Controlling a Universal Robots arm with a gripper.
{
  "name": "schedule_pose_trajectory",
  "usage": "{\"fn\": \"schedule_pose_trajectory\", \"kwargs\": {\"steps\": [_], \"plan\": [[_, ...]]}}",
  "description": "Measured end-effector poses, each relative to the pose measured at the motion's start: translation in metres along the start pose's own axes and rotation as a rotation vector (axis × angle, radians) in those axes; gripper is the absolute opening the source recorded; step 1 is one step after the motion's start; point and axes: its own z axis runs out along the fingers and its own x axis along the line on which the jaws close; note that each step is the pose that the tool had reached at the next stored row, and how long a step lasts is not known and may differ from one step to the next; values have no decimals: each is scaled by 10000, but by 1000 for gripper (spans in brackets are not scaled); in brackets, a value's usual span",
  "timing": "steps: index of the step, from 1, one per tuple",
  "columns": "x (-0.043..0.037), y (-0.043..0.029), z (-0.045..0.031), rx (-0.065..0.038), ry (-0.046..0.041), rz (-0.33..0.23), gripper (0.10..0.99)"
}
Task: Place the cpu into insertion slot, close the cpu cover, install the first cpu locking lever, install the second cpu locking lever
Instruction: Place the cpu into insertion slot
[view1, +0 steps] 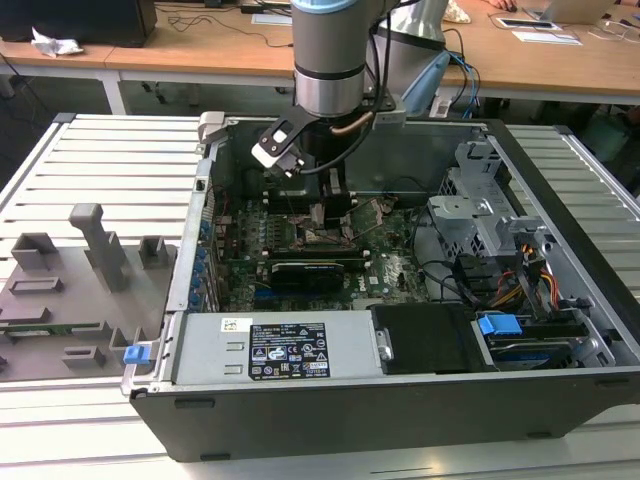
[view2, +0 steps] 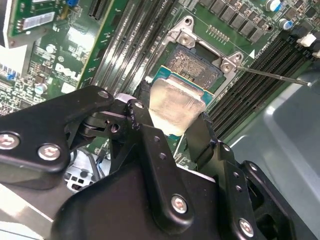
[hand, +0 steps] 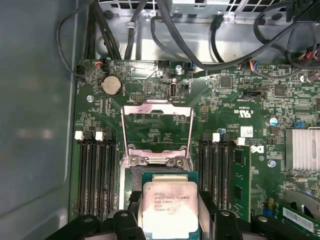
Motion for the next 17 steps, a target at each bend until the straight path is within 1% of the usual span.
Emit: {"fn": "schedule_pose_trajectory", "kwargs": {"steps": [4,7,9,11,13,17], "plan": [[25,-27,127,-1,-2,6,529],[27,-57,172,0,-2,6,529],[38,-65,200,0,-2,5,529],[84,-68,242,-2,0,6,529],[106,-81,288,-1,-3,22,529],[106,-90,320,17,-14,142,529]]}}
